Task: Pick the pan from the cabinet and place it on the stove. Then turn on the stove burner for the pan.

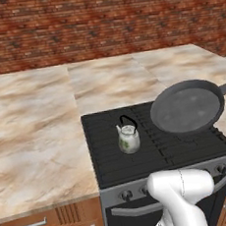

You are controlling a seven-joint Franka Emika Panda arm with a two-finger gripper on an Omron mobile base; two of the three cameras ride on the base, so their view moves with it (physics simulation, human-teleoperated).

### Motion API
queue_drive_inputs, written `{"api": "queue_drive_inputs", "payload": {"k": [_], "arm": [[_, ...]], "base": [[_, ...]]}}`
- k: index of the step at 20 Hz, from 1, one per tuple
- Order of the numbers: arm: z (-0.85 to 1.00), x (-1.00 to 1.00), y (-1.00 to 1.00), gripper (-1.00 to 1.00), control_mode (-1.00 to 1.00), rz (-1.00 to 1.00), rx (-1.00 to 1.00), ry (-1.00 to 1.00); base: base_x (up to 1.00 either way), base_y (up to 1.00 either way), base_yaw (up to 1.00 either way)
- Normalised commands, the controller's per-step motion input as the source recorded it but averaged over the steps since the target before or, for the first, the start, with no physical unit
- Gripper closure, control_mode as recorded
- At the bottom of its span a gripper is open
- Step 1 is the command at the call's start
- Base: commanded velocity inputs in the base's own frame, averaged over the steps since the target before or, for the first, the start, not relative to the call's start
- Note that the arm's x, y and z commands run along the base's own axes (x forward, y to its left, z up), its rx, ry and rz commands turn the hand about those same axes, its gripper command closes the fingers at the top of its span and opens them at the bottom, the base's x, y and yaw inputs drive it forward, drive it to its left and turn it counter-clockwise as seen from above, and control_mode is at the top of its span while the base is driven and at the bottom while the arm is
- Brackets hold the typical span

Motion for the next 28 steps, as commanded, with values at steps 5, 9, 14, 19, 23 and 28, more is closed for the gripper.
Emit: {"api": "queue_drive_inputs", "payload": {"k": [5,9,14,19,23,28], "arm": [[0.00,0.00,0.00,1.00,1.00,0.00,0.00,0.00],[0.00,0.00,0.00,1.00,1.00,0.00,0.00,0.00],[0.00,0.00,0.00,1.00,1.00,0.00,0.00,0.00],[-0.14,0.43,-0.08,1.00,-1.00,0.01,0.08,0.00],[-0.14,0.31,-0.40,1.00,-1.00,0.02,0.15,0.00],[-0.14,0.16,-0.53,1.00,-1.00,0.02,0.16,-0.03]], "base": [[0.19,0.32,0.00],[0.18,0.23,0.00],[0.11,0.02,0.00],[0.00,0.00,0.00],[0.00,0.00,0.00],[0.00,0.00,0.00]]}}
